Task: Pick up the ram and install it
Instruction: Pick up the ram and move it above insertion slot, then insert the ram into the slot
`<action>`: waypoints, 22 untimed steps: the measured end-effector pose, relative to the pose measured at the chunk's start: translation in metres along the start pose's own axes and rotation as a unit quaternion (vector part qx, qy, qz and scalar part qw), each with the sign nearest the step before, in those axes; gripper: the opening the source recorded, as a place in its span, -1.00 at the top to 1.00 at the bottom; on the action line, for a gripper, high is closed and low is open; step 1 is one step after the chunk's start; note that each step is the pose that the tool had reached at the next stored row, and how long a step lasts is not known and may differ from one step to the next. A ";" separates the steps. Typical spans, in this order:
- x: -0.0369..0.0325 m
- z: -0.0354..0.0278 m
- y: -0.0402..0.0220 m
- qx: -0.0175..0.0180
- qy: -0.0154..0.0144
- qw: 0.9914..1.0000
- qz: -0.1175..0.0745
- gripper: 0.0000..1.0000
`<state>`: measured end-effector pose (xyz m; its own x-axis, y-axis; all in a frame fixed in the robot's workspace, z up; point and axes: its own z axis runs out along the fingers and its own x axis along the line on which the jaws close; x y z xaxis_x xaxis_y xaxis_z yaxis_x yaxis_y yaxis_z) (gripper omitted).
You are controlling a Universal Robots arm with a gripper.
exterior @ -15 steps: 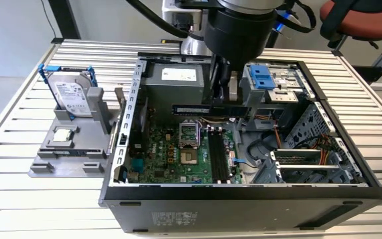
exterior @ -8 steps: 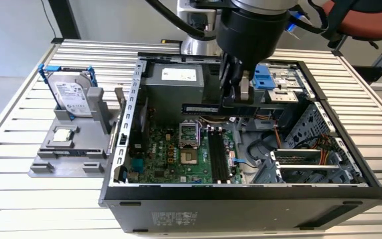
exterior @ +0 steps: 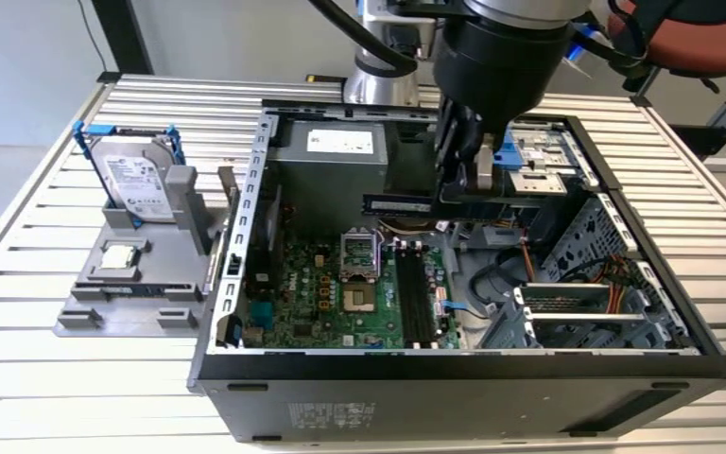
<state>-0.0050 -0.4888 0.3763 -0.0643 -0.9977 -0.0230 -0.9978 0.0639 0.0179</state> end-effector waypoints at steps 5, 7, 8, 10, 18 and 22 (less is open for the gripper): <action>-0.0019 0.0002 -0.0099 0.000 0.000 1.000 0.006 1.00; -0.0023 0.0002 -0.0139 0.000 0.000 1.000 0.009 1.00; -0.0025 0.0003 -0.0162 0.000 0.000 1.000 0.009 1.00; -0.0029 0.0002 -0.0195 0.000 0.000 1.000 0.011 1.00; -0.0055 0.0003 -0.0211 0.000 0.000 1.000 0.011 1.00; -0.0116 0.0004 -0.0207 0.000 0.000 1.000 0.011 1.00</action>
<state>0.0164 -0.4785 0.3757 -0.0862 -0.9960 -0.0229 -0.9961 0.0858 0.0179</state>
